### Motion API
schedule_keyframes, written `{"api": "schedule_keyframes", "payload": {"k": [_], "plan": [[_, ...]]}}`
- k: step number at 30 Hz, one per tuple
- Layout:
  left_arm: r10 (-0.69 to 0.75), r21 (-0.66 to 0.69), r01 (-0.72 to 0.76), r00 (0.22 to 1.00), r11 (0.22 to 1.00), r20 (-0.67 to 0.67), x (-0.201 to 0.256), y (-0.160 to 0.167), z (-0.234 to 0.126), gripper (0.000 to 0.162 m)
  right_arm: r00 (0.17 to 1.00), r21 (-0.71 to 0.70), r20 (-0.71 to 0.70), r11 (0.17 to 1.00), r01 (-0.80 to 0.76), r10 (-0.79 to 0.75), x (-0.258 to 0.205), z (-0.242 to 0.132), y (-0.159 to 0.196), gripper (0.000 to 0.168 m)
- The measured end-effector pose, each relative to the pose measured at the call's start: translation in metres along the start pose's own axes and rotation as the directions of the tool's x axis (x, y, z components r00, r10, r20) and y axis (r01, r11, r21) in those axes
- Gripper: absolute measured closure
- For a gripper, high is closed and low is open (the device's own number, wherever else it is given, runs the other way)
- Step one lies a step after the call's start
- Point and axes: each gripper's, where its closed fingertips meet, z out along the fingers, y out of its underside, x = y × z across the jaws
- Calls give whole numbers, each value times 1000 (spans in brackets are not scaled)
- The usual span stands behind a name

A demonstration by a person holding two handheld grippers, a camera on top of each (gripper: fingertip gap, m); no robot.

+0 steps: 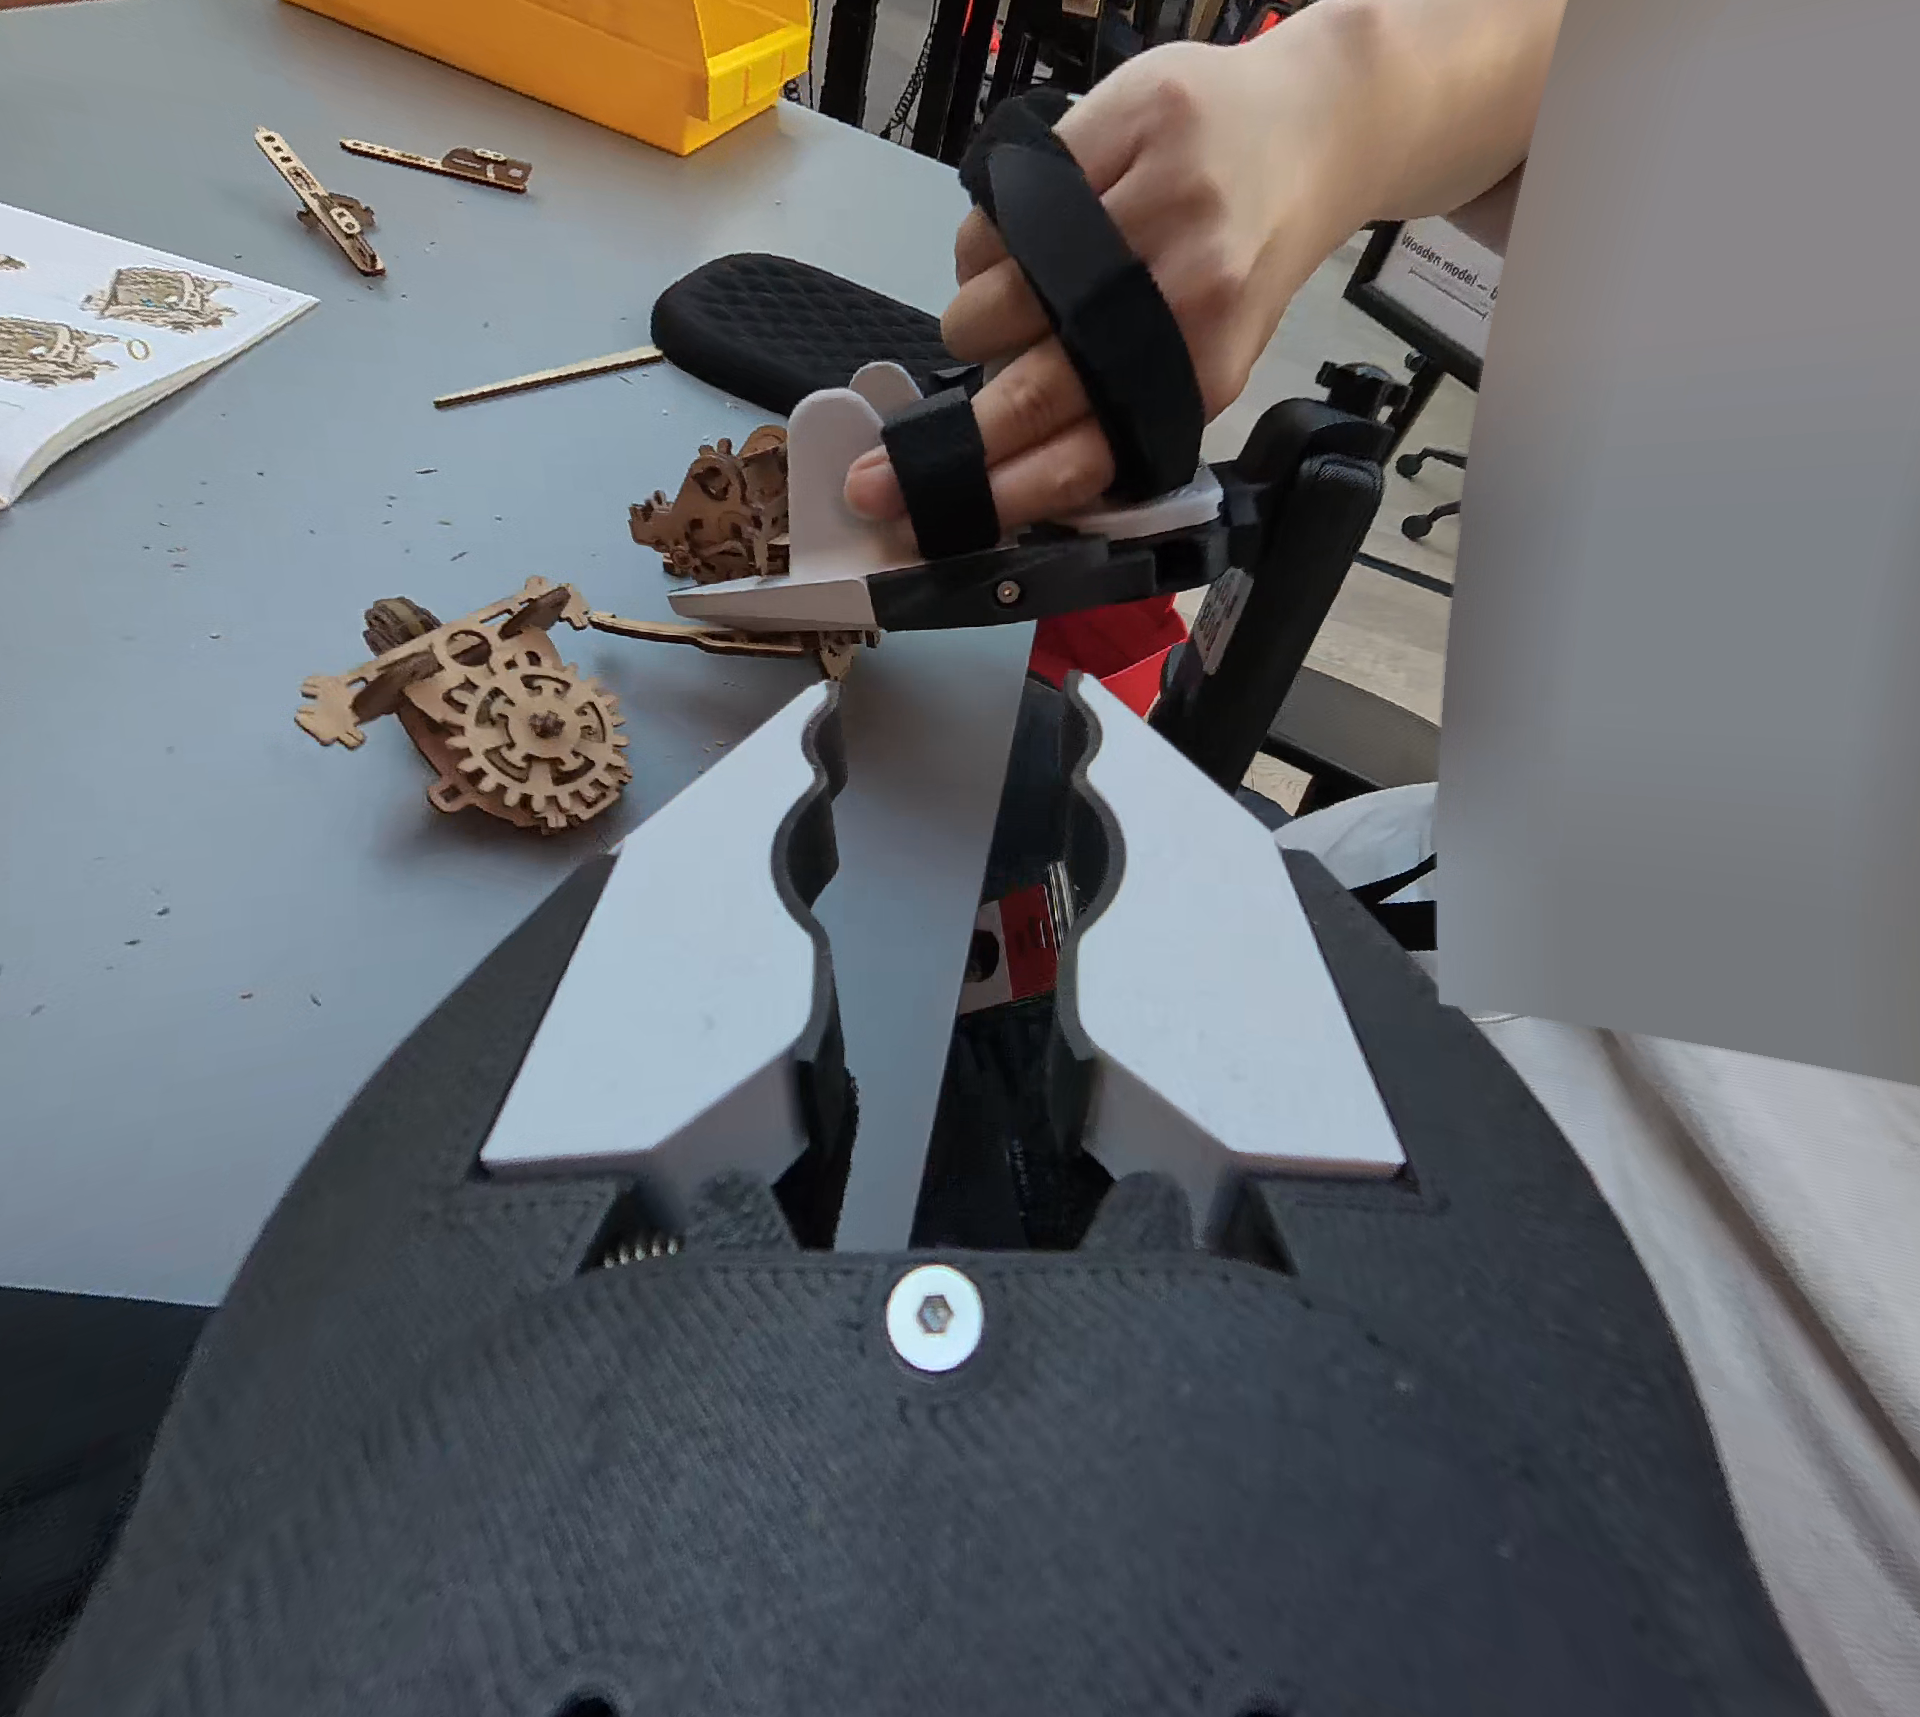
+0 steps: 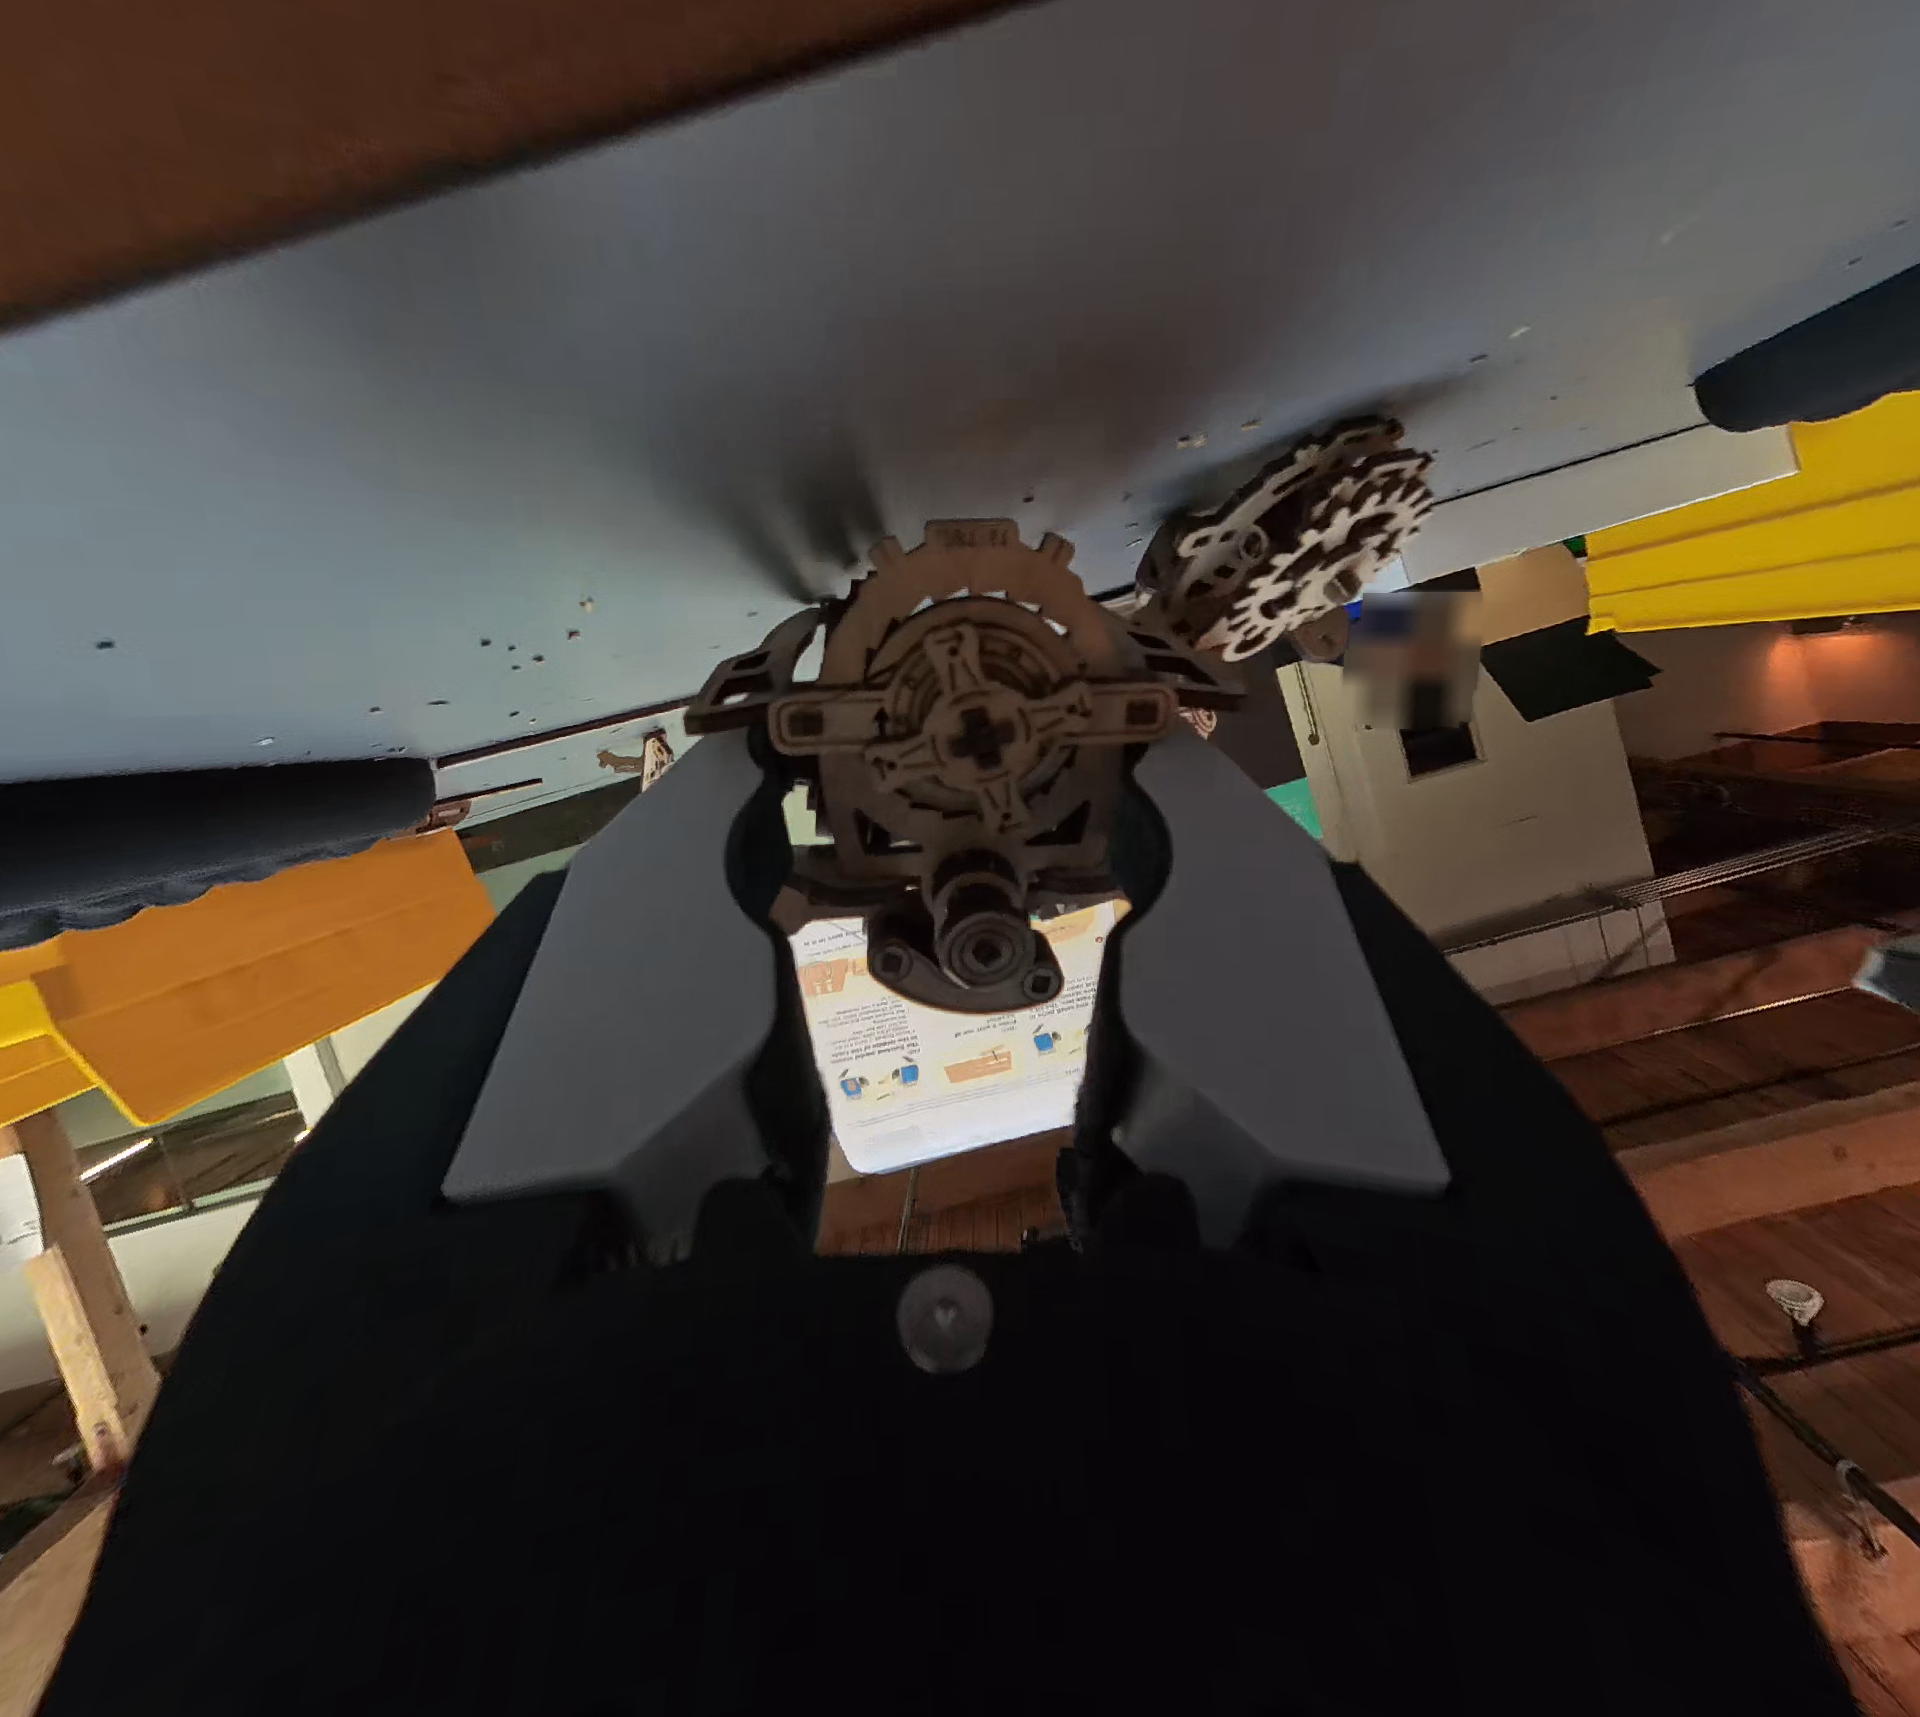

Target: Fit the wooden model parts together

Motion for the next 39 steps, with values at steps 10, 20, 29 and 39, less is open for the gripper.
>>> {"api": "schedule_keyframes", "payload": {"k": [10, 20, 29, 39], "plan": [[304, -90, -294, 944, 952, 132, 6, 34, 12, 132, 990, 177, 35, 974, -143, 139, 4, -31, -20, 108], [728, -153, -712, 679, 685, 99, 5, -12, 37, 142, 910, 607, 156, 689, -395, 384, 35, -75, -13, 109], [714, -126, -709, 700, 694, -7, -4, -20, 43, 154, 857, 673, 247, 556, -488, 453, 31, -72, -10, 109], [583, -53, -587, 810, 808, -68, -12, -27, 50, 157, 769, 727, 369, 353, -589, 523, 29, -73, -8, 109]]}}
